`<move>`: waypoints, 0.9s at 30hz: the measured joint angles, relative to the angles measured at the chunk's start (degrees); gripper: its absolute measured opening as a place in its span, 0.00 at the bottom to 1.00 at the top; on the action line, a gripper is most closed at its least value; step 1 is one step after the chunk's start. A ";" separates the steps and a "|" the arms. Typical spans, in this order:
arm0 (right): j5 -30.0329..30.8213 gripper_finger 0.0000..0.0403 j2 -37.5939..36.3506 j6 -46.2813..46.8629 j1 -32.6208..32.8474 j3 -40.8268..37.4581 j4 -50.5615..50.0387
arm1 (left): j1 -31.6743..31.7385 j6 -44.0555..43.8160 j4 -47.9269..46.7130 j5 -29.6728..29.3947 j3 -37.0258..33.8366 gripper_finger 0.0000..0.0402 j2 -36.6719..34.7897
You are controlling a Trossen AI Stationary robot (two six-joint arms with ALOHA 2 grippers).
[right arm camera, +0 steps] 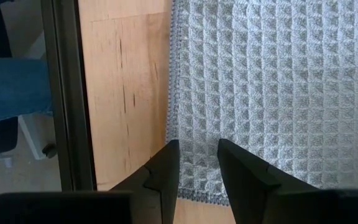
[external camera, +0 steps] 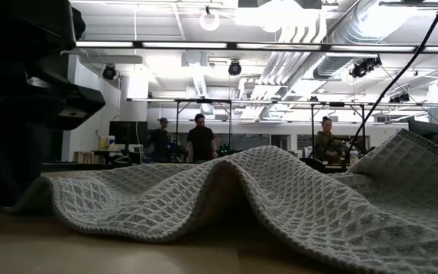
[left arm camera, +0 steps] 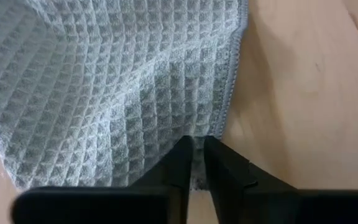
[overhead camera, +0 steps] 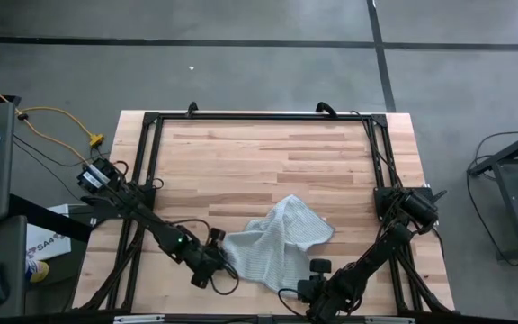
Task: Fold microfiber towels
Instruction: Fold the gray microfiber cloth
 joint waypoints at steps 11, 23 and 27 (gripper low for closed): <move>-0.04 0.24 0.00 0.02 -0.02 0.00 0.04 | -0.10 -4.61 -0.34 1.25 0.02 0.01 0.04; -1.05 0.01 0.00 0.33 -0.07 0.07 0.87 | -0.10 -4.66 -4.67 1.47 3.71 0.00 0.21; 2.20 0.01 -0.03 1.50 0.25 0.02 0.87 | -0.10 -4.68 -6.52 0.90 5.18 0.00 0.28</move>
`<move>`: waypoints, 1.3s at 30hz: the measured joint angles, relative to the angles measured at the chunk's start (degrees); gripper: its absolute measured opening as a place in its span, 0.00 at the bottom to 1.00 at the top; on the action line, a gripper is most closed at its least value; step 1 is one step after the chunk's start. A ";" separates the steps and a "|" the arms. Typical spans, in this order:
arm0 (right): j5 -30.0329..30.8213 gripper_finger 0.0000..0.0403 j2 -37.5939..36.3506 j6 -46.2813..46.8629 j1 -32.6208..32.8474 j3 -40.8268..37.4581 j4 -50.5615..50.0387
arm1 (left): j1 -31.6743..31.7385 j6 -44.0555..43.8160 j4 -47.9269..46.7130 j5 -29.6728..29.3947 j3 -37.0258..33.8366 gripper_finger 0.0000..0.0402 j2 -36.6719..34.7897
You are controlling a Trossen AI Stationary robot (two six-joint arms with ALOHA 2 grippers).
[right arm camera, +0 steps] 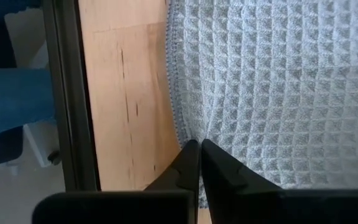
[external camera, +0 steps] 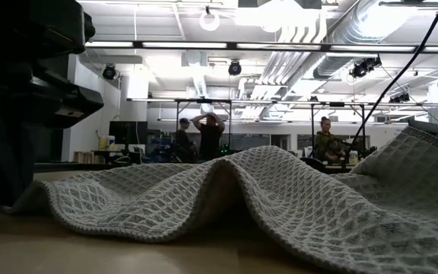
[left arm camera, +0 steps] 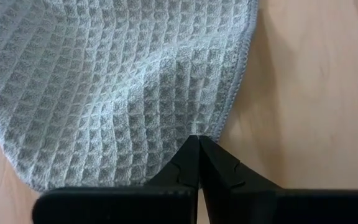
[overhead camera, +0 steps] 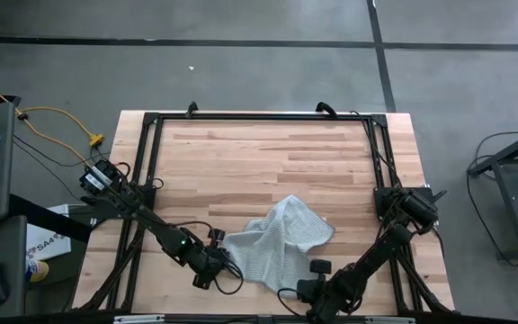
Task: Fold microfiber towels
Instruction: Fold the gray microfiber cloth
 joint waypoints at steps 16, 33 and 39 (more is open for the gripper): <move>18.58 0.01 -3.69 4.78 0.14 -0.15 -8.93 | -0.02 -1.72 -7.65 -10.35 1.26 0.00 -5.49; 37.07 0.01 -8.82 7.48 -4.68 -0.04 -24.88 | 0.00 -4.98 -16.72 -24.32 1.38 0.00 -15.29; 42.09 0.01 -11.34 9.32 -7.83 -0.03 -31.04 | 0.00 -5.18 -19.87 -30.41 1.40 0.00 -20.61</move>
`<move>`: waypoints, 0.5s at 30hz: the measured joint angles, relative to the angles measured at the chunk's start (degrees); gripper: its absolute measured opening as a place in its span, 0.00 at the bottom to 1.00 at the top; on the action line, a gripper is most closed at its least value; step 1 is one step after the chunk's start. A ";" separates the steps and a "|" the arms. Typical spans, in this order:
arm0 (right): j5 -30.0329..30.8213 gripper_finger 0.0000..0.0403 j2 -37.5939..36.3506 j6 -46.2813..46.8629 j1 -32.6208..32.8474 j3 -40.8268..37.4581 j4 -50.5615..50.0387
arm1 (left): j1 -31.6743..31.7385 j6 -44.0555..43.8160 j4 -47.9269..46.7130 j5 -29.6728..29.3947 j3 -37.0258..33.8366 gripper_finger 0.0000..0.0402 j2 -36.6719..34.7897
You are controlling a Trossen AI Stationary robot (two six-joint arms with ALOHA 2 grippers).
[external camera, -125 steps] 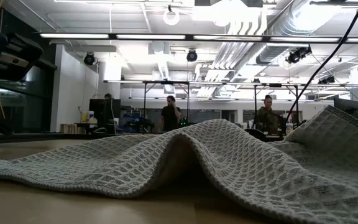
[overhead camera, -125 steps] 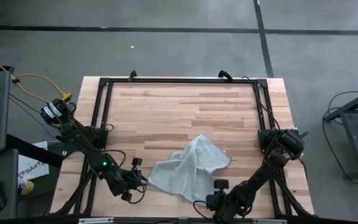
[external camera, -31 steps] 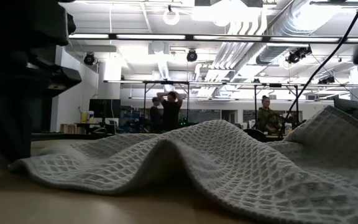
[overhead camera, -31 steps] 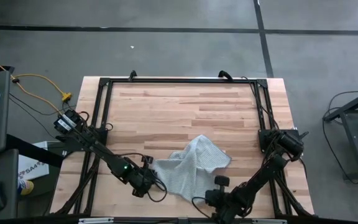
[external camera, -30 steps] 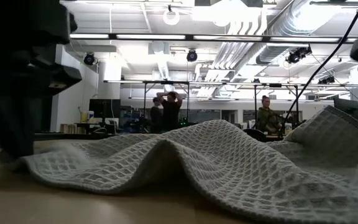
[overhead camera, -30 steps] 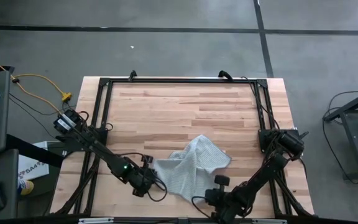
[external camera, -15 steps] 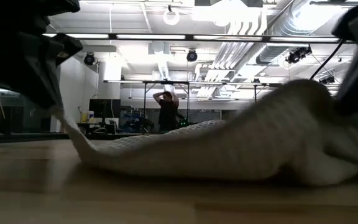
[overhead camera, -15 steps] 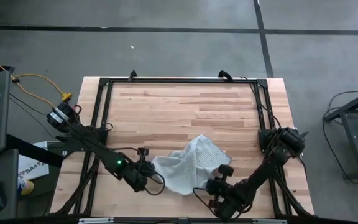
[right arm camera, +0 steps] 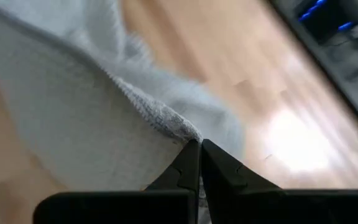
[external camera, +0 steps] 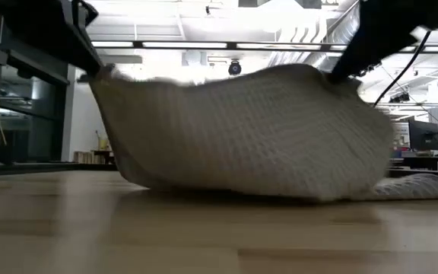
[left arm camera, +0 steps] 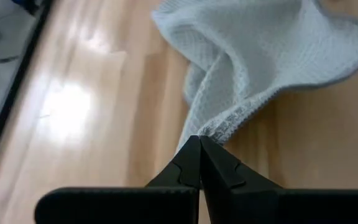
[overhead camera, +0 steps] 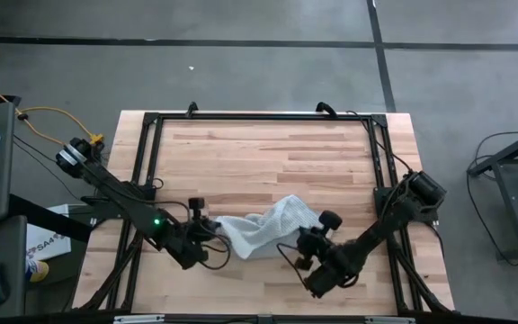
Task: Fold microfiber towels
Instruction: Fold the gray microfiber cloth
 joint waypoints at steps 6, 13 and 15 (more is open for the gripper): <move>4.03 0.01 -1.50 0.88 -2.15 0.09 -6.08 | 0.04 0.44 -2.96 -6.26 0.07 0.00 -3.88; 8.83 0.01 -3.29 1.00 -6.13 0.04 -10.82 | 3.36 0.70 -8.35 -10.31 0.04 0.00 -6.69; 10.02 0.01 -3.98 0.71 -7.72 0.04 -12.23 | 5.75 0.94 -9.06 -10.21 0.06 0.00 -7.07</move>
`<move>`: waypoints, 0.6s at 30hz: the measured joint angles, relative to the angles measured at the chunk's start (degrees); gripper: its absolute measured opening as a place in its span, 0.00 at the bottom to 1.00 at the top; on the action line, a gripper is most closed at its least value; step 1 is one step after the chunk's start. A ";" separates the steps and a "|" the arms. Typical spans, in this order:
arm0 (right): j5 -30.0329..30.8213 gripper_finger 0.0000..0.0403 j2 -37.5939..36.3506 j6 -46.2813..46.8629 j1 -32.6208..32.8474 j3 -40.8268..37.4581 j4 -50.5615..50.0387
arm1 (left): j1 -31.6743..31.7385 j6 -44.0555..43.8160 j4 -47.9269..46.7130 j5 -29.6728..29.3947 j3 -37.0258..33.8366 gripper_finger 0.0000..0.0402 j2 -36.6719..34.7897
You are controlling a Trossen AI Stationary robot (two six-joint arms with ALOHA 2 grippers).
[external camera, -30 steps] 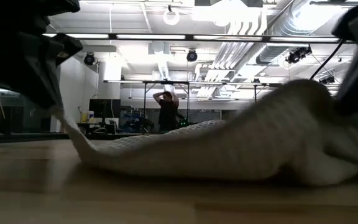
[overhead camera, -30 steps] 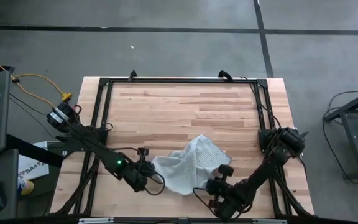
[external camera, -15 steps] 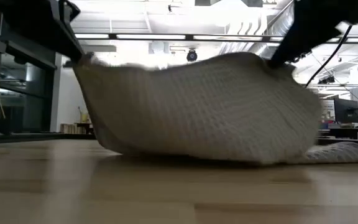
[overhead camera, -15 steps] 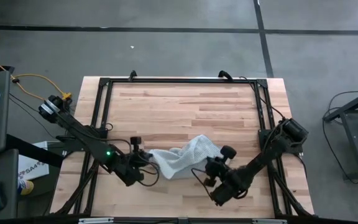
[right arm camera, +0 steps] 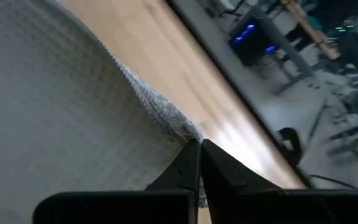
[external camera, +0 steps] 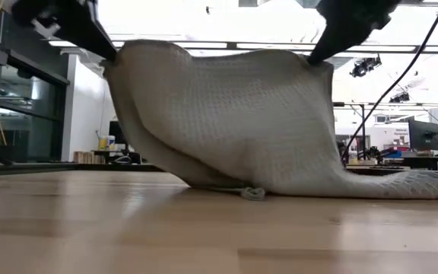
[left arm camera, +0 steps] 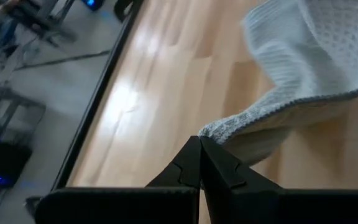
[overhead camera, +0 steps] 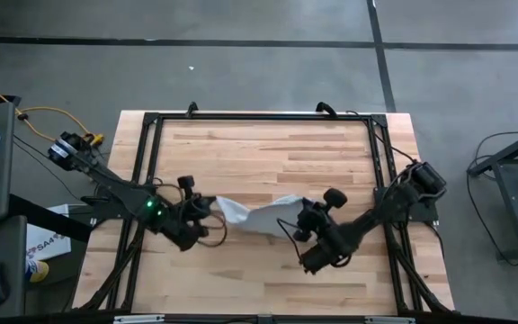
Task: Fold microfiber towels
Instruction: Fold the gray microfiber cloth
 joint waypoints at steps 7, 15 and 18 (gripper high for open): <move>3.51 0.01 -2.51 -0.17 -6.13 0.00 -5.21 | 8.23 7.39 0.91 -0.29 -0.01 0.00 0.01; 9.88 0.01 -7.25 -2.06 -13.98 0.00 -8.22 | 16.28 17.31 1.30 -1.93 4.84 0.00 0.01; 11.56 0.01 -9.09 -3.65 -16.88 0.00 -8.34 | 18.91 21.88 1.46 -2.76 7.86 0.00 0.01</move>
